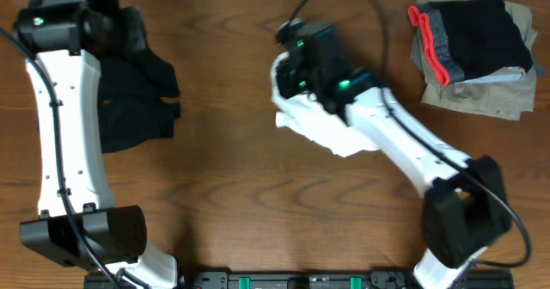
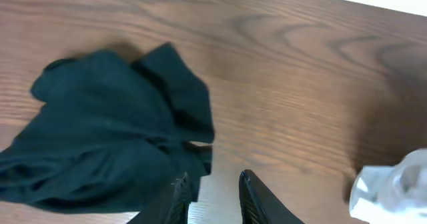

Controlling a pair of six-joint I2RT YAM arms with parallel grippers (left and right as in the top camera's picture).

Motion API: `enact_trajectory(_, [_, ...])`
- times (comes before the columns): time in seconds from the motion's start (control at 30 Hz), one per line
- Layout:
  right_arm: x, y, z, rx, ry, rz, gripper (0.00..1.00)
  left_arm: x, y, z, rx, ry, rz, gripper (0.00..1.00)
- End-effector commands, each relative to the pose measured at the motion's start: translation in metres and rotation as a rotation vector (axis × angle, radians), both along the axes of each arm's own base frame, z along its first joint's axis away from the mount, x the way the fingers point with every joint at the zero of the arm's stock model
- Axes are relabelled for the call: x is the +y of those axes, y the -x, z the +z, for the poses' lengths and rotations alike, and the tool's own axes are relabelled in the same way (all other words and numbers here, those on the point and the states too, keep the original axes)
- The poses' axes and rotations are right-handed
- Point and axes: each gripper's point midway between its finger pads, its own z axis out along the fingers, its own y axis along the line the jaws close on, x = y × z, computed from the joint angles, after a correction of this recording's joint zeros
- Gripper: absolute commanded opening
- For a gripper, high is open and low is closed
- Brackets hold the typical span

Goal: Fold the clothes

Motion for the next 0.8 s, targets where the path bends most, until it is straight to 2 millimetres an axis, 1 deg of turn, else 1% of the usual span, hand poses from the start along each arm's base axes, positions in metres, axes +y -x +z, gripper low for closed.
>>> enact_trajectory(0.0, [0.029,0.017,0.002,0.01,-0.033,0.067,0.1,0.005,-0.002,0.003,-0.01,-0.002,0.019,0.27])
enact_trajectory(0.1, [0.036,0.021,0.009,-0.019,-0.031,0.087,0.17,0.004,-0.005,0.005,-0.026,0.0,0.015,0.27])
enact_trajectory(0.13, [0.035,0.021,0.012,-0.025,-0.033,0.087,0.18,0.003,-0.006,0.005,-0.03,0.005,0.011,0.27])
enact_trajectory(0.17, [0.032,0.02,0.017,-0.032,-0.032,0.086,0.22,0.0,-0.007,0.007,-0.039,0.019,0.0,0.27])
enact_trajectory(0.2, [0.029,0.02,0.02,-0.033,-0.03,0.084,0.28,-0.002,-0.009,0.008,-0.047,0.031,-0.01,0.27])
enact_trajectory(0.23, [0.025,0.021,0.022,-0.034,-0.025,0.087,0.37,-0.005,-0.01,0.009,-0.054,0.039,-0.021,0.27])
enact_trajectory(0.3, [0.013,0.022,0.028,-0.029,-0.008,0.078,0.63,-0.011,-0.012,0.011,-0.066,0.056,-0.054,0.27])
enact_trajectory(0.33, [0.006,0.023,0.032,-0.026,0.001,0.073,0.7,-0.012,-0.012,0.011,-0.068,0.06,-0.059,0.27])
enact_trajectory(0.4, [-0.009,0.025,0.038,-0.014,0.014,0.054,0.78,-0.016,-0.013,0.011,-0.069,0.06,-0.07,0.27])
enact_trajectory(0.47, [-0.03,0.025,0.043,0.007,0.031,0.017,0.8,-0.021,-0.013,0.011,-0.069,0.054,-0.089,0.28])
enact_trajectory(0.53, [-0.053,0.025,0.041,0.046,0.054,-0.026,0.82,-0.025,-0.014,0.011,-0.069,0.053,-0.101,0.27])
enact_trajectory(0.6, [-0.076,0.023,0.032,0.097,0.08,-0.07,0.82,-0.03,-0.014,0.011,-0.069,0.053,-0.112,0.28])
enact_trajectory(0.63, [-0.089,0.021,0.023,0.131,0.1,-0.091,0.81,-0.033,-0.014,0.011,-0.068,0.054,-0.117,0.27])
enact_trajectory(0.7, [-0.109,0.02,0.009,0.19,0.124,-0.124,0.77,-0.038,-0.014,0.011,-0.067,0.054,-0.13,0.27])
enact_trajectory(0.77, [-0.121,0.021,-0.002,0.235,0.143,-0.14,0.74,-0.044,-0.014,0.01,-0.065,0.055,-0.142,0.28])
